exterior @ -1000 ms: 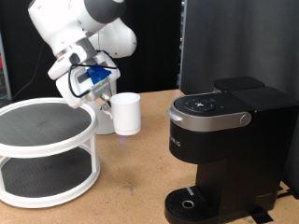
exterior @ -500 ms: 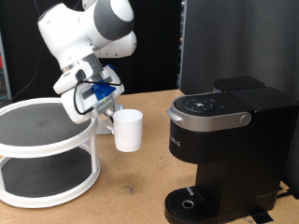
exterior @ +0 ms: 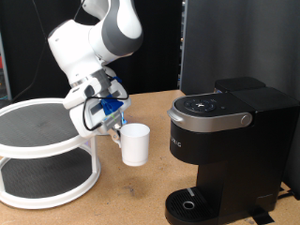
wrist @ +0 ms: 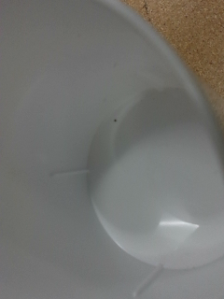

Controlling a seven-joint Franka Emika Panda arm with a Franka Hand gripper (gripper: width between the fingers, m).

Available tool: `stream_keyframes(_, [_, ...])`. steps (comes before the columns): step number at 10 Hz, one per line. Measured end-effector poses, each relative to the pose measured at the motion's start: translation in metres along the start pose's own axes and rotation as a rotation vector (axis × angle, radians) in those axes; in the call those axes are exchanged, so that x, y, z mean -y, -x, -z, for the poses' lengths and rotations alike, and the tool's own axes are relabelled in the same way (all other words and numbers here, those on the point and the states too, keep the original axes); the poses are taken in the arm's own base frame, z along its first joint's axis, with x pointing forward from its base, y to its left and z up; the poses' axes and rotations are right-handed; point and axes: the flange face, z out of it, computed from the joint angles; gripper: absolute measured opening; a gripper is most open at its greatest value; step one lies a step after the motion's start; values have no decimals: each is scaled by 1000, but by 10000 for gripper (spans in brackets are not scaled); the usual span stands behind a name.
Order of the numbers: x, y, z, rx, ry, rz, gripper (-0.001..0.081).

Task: Make a cup of coffee with the keurig machine

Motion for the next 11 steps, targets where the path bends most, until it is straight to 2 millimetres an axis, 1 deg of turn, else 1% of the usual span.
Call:
stream_keyframes(5, [-2, 8, -38, 9, 32, -12, 68])
stream_keyframes(8, [-2, 12, -56, 21, 41, -14, 68])
stream_keyframes(11, [4, 10, -68, 7, 23, -11, 68])
